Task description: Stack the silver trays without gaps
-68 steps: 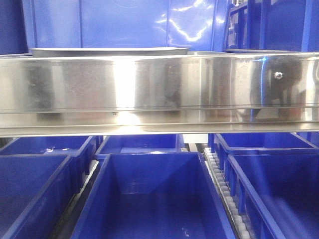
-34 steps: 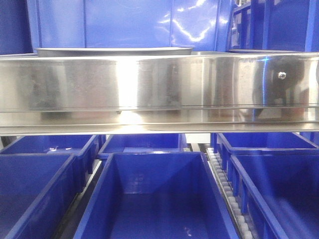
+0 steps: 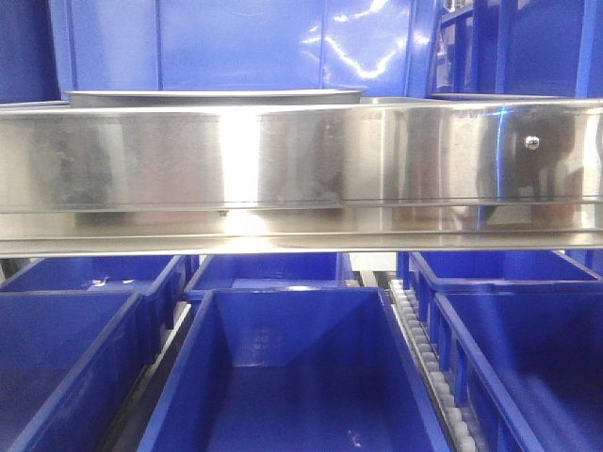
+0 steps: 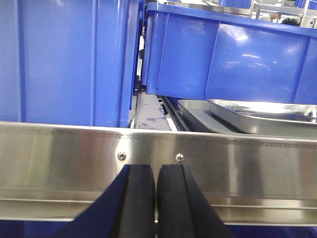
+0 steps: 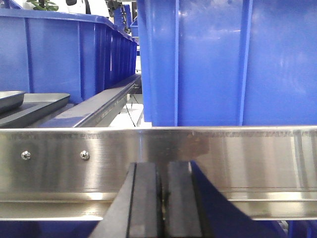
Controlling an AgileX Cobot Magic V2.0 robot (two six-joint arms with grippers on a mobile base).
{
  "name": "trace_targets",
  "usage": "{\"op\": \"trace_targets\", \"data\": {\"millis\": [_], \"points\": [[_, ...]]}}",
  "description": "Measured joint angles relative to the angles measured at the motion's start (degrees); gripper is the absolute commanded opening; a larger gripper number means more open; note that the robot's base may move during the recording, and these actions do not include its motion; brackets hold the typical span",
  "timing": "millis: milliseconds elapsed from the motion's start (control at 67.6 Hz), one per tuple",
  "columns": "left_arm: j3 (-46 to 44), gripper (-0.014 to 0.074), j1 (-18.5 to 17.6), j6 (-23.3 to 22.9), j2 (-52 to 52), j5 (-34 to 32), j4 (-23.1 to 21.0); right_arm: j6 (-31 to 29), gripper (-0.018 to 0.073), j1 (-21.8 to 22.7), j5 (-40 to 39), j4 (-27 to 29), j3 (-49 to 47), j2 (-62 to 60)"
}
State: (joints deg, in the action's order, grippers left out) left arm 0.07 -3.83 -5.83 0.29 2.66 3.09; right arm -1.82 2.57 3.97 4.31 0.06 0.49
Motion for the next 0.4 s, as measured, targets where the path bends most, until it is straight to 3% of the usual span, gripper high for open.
{"op": "trace_targets", "data": {"millis": [399], "points": [[0.0, 0.0013, 0.0, -0.1, 0.0, 0.0, 0.0, 0.0, -0.0017, 0.0, 0.0, 0.0, 0.0, 0.0]]}}
